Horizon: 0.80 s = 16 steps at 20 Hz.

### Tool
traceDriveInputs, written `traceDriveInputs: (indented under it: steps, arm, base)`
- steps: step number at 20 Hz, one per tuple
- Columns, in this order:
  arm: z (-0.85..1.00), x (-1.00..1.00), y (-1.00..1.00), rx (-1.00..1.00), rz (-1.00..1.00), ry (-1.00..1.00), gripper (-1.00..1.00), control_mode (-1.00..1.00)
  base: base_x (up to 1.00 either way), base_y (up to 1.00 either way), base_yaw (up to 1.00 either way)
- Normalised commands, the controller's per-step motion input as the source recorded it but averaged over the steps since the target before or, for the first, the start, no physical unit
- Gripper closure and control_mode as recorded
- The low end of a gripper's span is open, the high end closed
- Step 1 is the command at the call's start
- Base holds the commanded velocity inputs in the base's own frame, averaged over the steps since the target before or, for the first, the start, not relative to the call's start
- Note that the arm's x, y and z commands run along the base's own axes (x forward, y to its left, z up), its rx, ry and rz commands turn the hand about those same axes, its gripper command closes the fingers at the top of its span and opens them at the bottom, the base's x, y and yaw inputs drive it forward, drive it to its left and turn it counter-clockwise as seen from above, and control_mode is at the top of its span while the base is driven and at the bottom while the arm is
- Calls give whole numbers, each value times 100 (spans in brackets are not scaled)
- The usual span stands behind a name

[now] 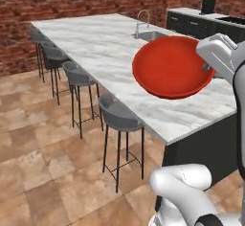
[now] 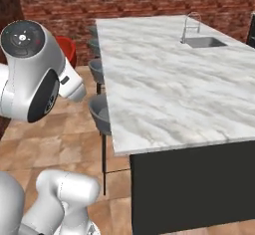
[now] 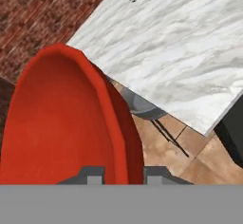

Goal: Pick up the bowls from the cabinet and place each bowl in front of a stool on the dining counter.

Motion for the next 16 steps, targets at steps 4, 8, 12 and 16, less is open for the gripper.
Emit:
traceDriveInputs:
  steps: [4, 8, 12, 16]
  arm:
    - [0, 0, 0, 0, 0, 0, 100, 100]
    - [0, 0, 0, 0, 0, 0, 100, 100]
    - [0, 0, 0, 0, 0, 0, 100, 100]
    - [0, 0, 0, 0, 0, 0, 100, 100]
  base:
    - [28, 92, -54]
    - [74, 98, -52]
    - [92, 69, -51]
    - [74, 14, -46]
